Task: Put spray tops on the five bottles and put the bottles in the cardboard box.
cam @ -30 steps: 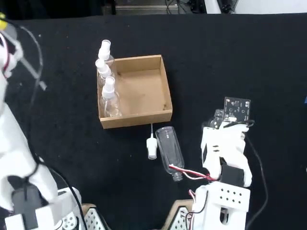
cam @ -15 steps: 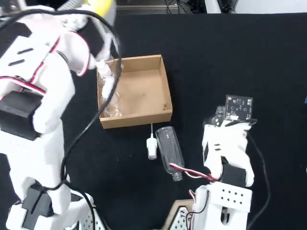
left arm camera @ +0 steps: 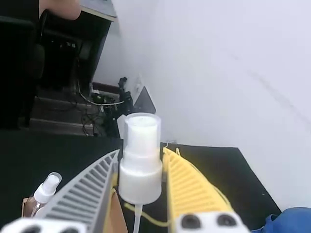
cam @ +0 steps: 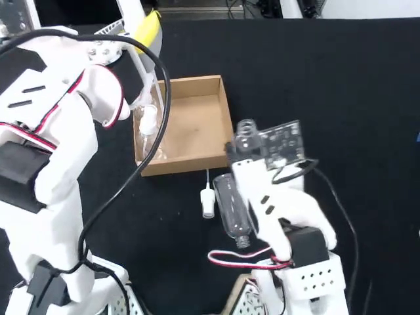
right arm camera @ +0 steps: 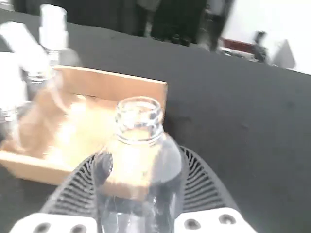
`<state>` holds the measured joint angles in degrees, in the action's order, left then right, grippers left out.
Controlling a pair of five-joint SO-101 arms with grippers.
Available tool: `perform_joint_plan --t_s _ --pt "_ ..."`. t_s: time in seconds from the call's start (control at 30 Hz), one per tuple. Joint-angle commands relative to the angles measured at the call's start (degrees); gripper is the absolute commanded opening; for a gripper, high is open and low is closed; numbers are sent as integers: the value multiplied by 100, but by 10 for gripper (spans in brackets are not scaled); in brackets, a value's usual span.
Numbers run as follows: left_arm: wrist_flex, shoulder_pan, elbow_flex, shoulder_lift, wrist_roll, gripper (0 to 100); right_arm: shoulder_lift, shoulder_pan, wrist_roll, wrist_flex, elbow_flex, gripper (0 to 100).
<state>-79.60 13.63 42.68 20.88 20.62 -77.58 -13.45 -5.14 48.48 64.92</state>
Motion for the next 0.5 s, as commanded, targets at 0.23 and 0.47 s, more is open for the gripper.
perform_joint_plan --t_s 0.23,0.47 --pt "211 66 189 105 0 30 -163 -1160 53 -1600 -40 11" --pt "273 84 -31 97 9 30 -171 -1363 53 -3314 1332 11"
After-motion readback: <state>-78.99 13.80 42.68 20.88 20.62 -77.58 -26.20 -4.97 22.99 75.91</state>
